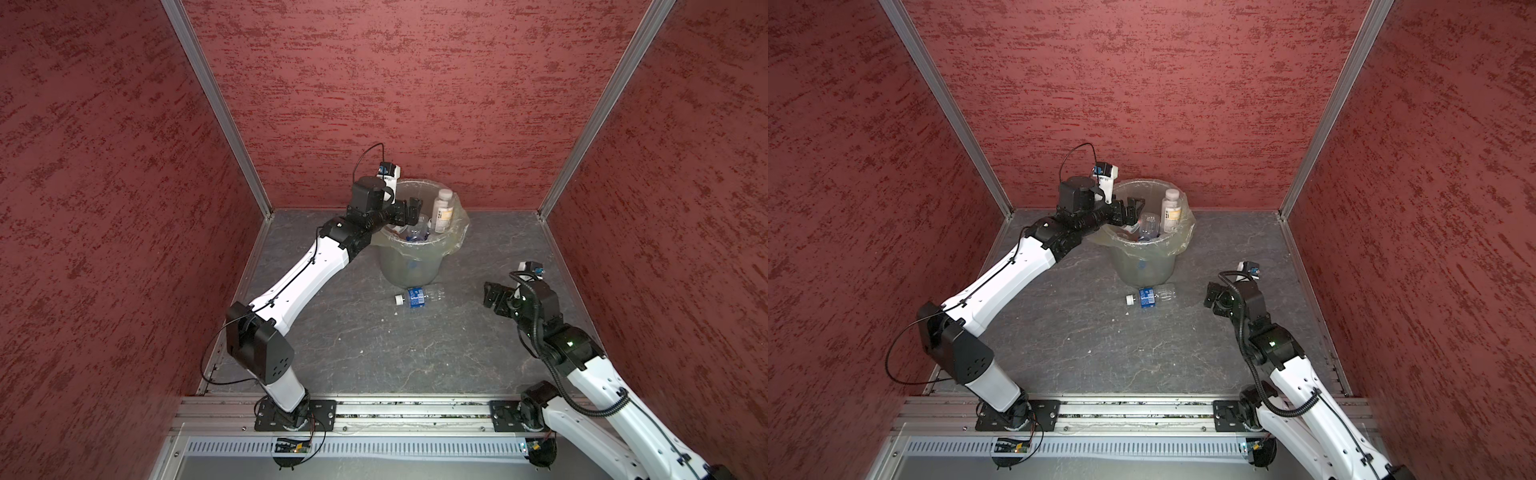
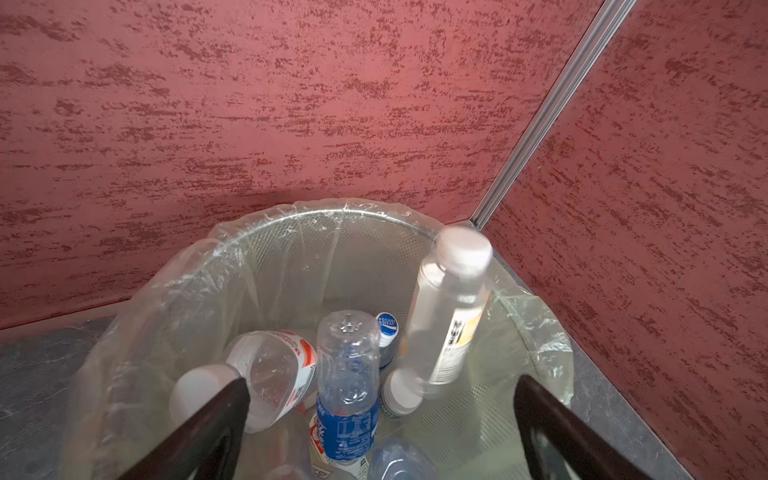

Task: Throw the plastic bottles in the bin
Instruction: 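Carry the white-cap bottle over the bin with the left gripper, then open the left gripper over the bin to drop the bottle, then lower the left gripper toward the blue-label bottle while the right gripper edges closer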

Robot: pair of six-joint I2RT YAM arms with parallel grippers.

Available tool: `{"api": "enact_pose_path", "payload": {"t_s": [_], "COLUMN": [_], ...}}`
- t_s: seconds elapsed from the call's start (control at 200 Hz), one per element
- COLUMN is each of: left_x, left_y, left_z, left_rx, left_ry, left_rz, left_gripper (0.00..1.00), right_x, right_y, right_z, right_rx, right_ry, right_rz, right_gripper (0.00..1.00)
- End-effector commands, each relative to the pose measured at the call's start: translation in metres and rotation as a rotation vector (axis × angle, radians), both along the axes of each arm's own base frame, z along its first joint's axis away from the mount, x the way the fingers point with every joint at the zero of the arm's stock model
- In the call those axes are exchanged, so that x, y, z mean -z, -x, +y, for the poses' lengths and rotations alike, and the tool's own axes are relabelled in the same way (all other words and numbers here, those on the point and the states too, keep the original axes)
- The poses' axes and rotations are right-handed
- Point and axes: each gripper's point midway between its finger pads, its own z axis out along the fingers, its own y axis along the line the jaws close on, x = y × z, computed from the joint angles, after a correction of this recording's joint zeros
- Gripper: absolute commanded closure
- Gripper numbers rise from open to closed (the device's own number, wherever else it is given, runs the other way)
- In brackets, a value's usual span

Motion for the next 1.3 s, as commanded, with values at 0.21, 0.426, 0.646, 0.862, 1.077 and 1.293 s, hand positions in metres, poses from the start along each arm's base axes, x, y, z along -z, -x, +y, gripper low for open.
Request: {"api": "enact_pose_path", "payload": {"t_s": [0.21, 0.426, 0.646, 0.862, 1.077, 1.293], "left_x": [-0.061, -0.074, -0.06, -0.034, 0.0, 0.04], "left_y": [0.046, 0.07, 0.092, 0.107, 0.119, 0.13], "left_z": [0.016, 0.019, 0.026, 0.041, 0.058, 0.063], "left_rx": [0.023, 0.045, 0.04, 0.009, -0.026, -0.025], "left_ry": [0.091, 0.097, 0.096, 0.072, 0.041, 0.023], "left_rz": [-0.168, -0.207, -0.2, -0.164, -0.109, -0.043], "left_gripper": [0.01, 0.01, 0.01, 0.01, 0.01, 0.01], "right_x": [0.004, 0.004, 0.002, -0.002, -0.008, -0.007], "right_y": [-0.007, -0.009, -0.013, -0.018, -0.017, -0.017], "right_z": [0.007, 0.017, 0.031, 0.039, 0.05, 0.071], "right_rx": [-0.021, -0.066, -0.141, -0.181, -0.224, -0.27], "right_ry": [-0.017, -0.037, -0.041, -0.031, -0.023, 0.029], "right_rz": [0.017, 0.021, 0.035, 0.032, 0.004, 0.017], "right_gripper": [0.01, 0.01, 0.01, 0.01, 0.01, 0.01]}}
